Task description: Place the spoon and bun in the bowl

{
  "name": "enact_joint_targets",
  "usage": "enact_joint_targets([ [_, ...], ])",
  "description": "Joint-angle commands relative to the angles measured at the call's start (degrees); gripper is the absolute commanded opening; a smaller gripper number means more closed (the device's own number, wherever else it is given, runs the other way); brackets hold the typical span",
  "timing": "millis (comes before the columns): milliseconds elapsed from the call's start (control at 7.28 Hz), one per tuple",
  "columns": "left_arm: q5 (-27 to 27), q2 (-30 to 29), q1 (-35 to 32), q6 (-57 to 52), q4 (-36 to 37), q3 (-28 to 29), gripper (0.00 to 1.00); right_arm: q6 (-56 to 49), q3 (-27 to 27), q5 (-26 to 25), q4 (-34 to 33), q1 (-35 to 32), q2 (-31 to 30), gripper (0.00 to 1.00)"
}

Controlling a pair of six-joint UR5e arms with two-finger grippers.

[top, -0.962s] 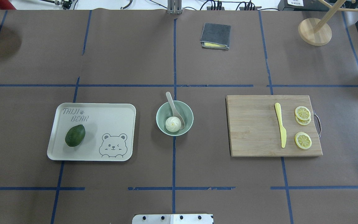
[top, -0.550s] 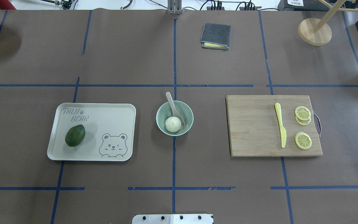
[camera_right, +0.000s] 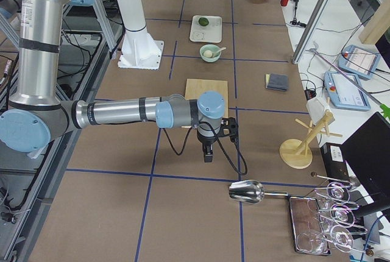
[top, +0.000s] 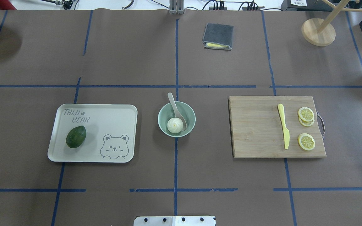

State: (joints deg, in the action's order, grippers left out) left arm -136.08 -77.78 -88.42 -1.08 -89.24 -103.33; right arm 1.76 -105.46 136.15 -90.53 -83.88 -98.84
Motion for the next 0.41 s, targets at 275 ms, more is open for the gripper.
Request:
enact_joint_targets([
  [275, -0.07, -0.27, 0.01, 0.03, 0.03, -0.20, 1.00, -0.09, -0.28, -0.01, 0.00, -0.06, -0.39, 1.00],
])
